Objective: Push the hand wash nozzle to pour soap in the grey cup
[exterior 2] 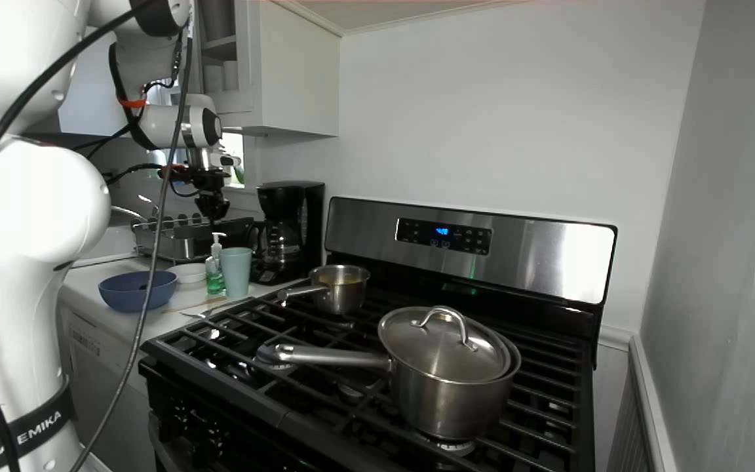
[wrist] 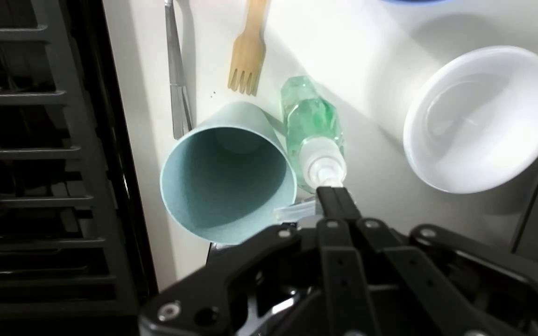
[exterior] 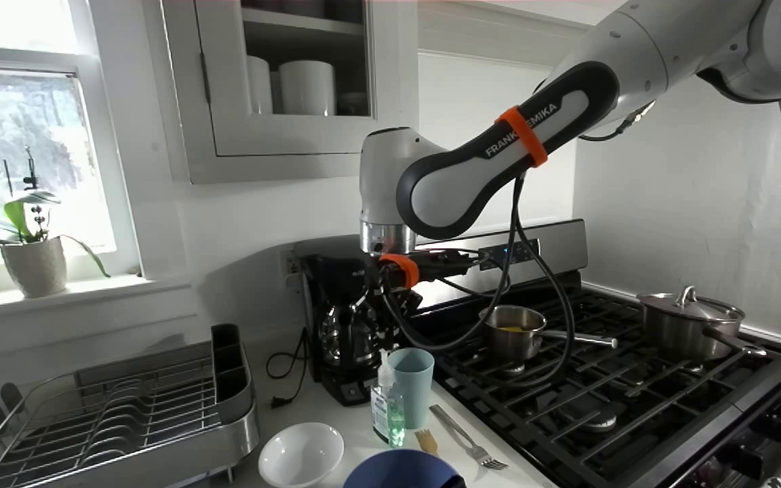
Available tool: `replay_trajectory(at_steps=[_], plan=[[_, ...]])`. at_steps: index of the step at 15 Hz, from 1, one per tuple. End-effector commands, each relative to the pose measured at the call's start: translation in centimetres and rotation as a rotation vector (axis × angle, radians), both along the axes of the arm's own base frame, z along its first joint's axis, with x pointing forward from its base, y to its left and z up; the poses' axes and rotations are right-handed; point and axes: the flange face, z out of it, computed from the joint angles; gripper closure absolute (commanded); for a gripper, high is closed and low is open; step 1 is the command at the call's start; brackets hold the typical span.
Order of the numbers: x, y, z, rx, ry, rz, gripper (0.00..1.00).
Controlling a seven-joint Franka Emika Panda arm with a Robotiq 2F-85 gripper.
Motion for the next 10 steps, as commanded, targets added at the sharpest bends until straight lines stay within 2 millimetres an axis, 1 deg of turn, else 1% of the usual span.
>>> replay_trajectory(at_steps=[1, 10], plan=[[0.65, 0.53, 0.0, 0.01, 0.015, 0.005, 1.0], [1.08, 0.77, -0.95, 0.012, 0.019, 0.003, 1.0]])
